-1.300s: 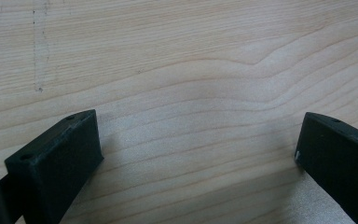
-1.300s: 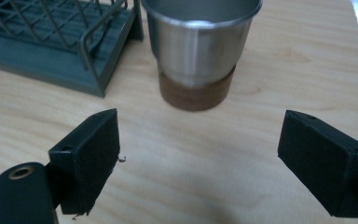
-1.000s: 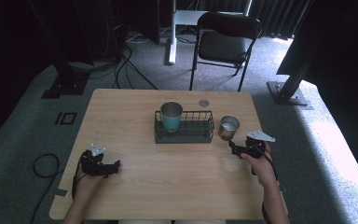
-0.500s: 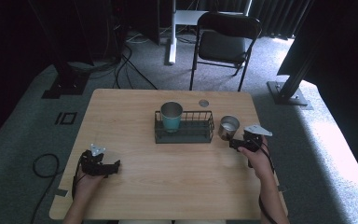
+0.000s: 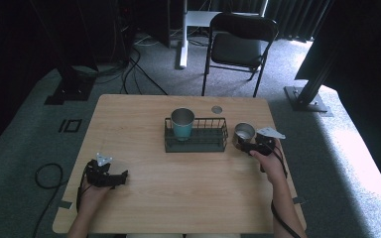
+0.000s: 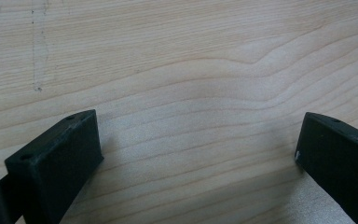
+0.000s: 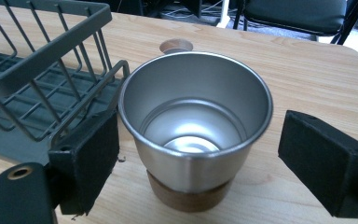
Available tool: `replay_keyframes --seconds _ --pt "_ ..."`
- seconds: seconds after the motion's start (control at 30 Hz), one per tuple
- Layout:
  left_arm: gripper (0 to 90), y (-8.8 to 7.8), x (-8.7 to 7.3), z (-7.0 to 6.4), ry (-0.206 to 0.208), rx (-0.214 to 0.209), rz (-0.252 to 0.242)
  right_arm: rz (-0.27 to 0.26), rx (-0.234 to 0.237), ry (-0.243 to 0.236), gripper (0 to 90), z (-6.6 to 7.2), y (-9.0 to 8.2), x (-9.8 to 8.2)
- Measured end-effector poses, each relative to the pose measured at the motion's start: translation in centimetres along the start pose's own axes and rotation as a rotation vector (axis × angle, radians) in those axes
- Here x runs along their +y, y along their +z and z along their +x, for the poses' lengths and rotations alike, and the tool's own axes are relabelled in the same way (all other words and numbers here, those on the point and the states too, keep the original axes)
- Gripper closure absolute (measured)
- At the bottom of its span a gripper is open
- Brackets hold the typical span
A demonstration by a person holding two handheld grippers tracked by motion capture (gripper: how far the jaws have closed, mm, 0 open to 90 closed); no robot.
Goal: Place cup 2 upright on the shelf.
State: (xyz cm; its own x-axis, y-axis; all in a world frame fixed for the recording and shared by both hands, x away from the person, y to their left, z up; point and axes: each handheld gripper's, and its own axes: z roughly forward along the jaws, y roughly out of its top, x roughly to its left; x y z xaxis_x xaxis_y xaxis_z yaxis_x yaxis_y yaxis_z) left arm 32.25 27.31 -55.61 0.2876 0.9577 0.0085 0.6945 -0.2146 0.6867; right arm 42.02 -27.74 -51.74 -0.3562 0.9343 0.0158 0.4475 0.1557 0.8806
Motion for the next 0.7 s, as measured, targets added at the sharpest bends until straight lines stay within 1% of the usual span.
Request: replay_keyframes --seconds 0.2,0.37,0.7 --pt "0.8 0.0 0.0 0.0 0.000 0.000 0.000 0.002 -0.001 0.013 12.0 0.2 1.0 0.2" --pt "0.8 0.0 0.0 0.0 -0.001 0.000 0.000 -0.001 -0.006 0.014 12.0 0.3 1.7 0.1" --pt "0.7 0.0 0.0 0.0 -0.001 0.000 -0.001 -0.011 -0.016 0.015 12.0 0.5 2.2 0.0"
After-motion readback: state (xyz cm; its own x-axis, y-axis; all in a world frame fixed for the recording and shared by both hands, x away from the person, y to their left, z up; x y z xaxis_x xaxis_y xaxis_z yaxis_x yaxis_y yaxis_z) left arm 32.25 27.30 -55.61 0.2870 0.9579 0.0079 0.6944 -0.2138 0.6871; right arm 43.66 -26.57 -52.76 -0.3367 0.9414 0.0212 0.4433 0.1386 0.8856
